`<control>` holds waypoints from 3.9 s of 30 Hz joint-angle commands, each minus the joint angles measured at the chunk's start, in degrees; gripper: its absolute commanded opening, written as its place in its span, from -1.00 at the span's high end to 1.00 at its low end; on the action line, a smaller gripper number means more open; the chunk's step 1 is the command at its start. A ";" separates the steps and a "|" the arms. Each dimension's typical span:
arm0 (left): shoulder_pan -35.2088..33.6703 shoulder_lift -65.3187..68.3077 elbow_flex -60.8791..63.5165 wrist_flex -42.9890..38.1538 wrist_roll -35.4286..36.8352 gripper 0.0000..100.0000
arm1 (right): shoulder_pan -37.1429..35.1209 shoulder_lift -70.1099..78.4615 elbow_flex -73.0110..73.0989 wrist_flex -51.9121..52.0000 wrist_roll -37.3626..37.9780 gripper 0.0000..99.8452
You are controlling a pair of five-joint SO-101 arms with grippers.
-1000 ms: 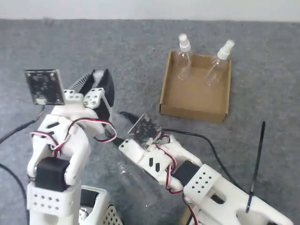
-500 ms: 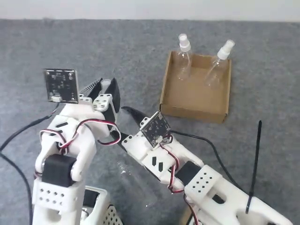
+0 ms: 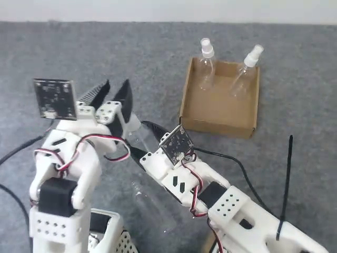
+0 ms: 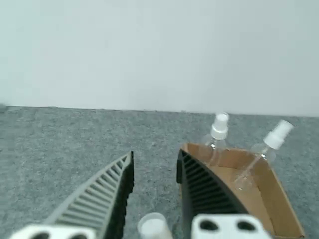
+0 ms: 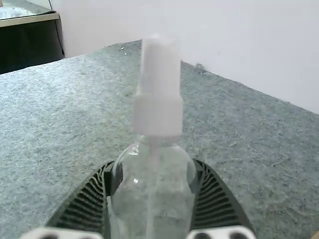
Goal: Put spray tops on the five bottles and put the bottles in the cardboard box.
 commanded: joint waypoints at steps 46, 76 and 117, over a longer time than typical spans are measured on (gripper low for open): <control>-3.16 -1.05 19.56 -4.92 -8.97 0.91 | 9.36 -0.48 0.09 -1.45 -0.70 0.99; 1.49 -1.05 27.82 -10.81 -4.31 0.61 | 17.89 0.22 -26.73 20.97 -0.44 0.99; 6.86 -23.38 36.44 -7.47 -9.41 0.47 | 10.59 -1.27 -36.75 39.69 -5.10 0.99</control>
